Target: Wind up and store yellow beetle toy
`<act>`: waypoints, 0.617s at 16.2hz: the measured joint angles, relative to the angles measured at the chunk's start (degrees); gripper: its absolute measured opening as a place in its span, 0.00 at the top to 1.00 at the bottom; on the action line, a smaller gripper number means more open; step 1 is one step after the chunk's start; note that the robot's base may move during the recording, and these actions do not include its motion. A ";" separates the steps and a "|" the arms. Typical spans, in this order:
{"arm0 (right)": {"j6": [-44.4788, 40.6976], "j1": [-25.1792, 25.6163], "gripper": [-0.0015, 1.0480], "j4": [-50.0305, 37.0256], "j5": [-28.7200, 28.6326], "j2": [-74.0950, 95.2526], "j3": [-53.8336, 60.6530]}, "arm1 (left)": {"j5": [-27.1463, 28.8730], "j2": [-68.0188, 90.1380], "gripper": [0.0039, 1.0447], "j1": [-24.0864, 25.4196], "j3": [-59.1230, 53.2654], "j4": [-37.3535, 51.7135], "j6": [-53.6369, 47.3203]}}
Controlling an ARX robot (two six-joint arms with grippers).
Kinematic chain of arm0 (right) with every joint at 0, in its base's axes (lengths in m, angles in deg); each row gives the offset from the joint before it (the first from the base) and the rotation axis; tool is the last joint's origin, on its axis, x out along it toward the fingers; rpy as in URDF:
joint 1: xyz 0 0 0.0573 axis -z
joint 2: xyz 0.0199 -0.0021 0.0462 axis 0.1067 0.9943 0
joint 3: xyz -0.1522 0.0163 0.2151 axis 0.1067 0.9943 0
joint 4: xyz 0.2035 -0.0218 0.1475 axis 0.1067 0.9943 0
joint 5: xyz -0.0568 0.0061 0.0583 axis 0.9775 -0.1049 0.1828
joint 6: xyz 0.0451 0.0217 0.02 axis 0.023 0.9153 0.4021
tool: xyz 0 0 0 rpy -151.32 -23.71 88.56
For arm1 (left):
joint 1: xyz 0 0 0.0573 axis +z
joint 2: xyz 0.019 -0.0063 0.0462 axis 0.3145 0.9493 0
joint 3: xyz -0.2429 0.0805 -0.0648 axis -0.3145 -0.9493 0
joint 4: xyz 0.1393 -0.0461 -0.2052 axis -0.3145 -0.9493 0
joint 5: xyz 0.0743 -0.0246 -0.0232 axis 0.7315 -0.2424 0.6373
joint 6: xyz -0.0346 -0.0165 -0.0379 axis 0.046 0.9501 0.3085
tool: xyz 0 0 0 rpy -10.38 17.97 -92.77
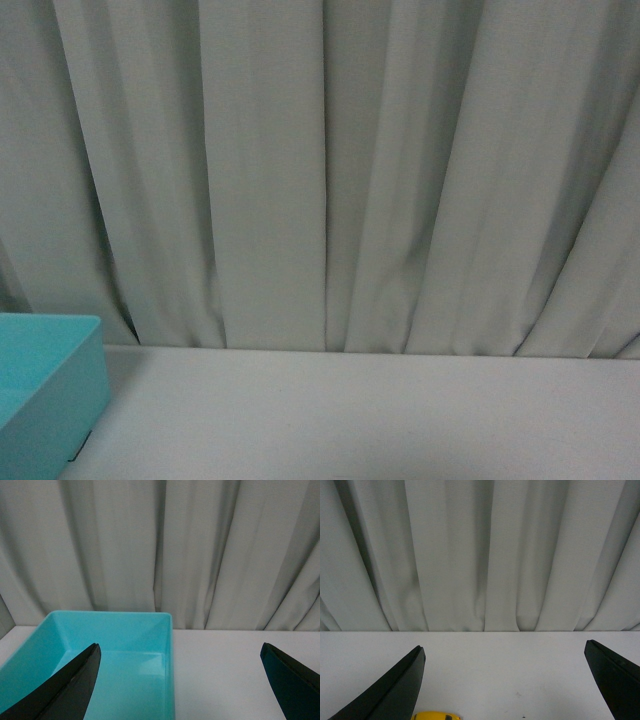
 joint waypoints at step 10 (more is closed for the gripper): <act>8.52 11.13 0.06 -45.33 10.64 48.24 -15.30 | 0.11 -0.02 0.06 0.00 0.00 -0.02 0.00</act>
